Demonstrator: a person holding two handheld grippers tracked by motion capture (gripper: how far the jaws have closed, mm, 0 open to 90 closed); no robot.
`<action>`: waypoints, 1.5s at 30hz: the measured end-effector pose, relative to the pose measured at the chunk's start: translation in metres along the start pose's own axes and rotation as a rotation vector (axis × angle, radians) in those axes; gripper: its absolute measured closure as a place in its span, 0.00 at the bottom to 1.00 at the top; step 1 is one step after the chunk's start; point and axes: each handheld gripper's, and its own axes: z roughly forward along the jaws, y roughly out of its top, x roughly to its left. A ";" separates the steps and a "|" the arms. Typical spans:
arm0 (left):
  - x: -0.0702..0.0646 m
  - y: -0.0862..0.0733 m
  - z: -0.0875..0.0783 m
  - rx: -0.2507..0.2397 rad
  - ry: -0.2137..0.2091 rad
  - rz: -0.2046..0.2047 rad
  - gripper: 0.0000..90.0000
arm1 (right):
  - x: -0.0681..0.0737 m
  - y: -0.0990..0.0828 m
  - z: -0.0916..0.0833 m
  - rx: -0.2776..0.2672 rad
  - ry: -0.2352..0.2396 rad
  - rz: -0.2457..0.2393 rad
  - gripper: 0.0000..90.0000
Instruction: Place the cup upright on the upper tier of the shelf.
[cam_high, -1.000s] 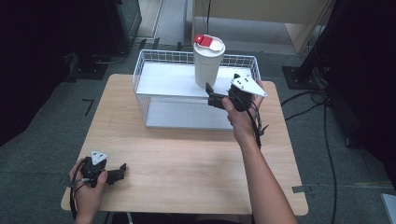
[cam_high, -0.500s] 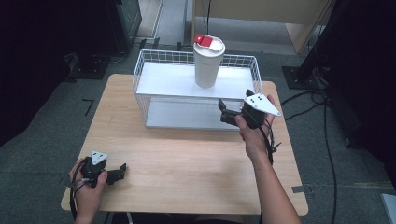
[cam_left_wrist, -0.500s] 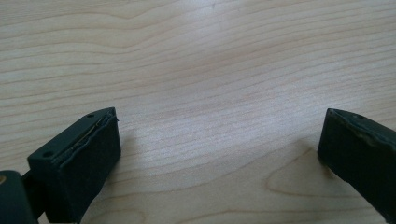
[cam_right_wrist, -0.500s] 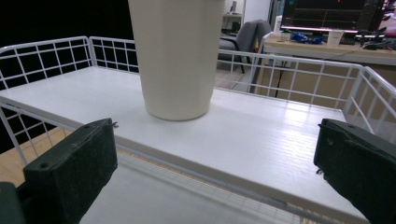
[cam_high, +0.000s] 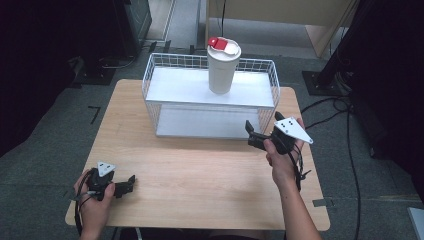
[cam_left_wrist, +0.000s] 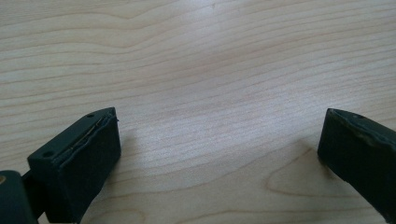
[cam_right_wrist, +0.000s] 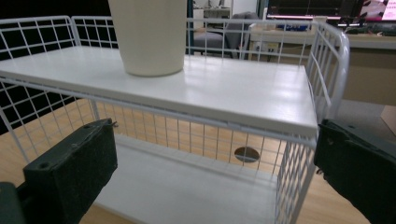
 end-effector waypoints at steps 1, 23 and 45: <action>0.000 0.000 0.000 0.000 -0.001 -0.002 0.00 | -0.001 -0.004 -0.002 0.005 -0.003 0.006 0.00; 0.000 0.000 0.000 0.005 -0.001 0.003 0.00 | -0.045 -0.078 -0.055 0.096 -0.107 0.048 0.00; 0.000 0.000 0.000 0.004 -0.001 0.004 0.00 | -0.088 -0.139 -0.107 0.241 -0.246 0.090 0.00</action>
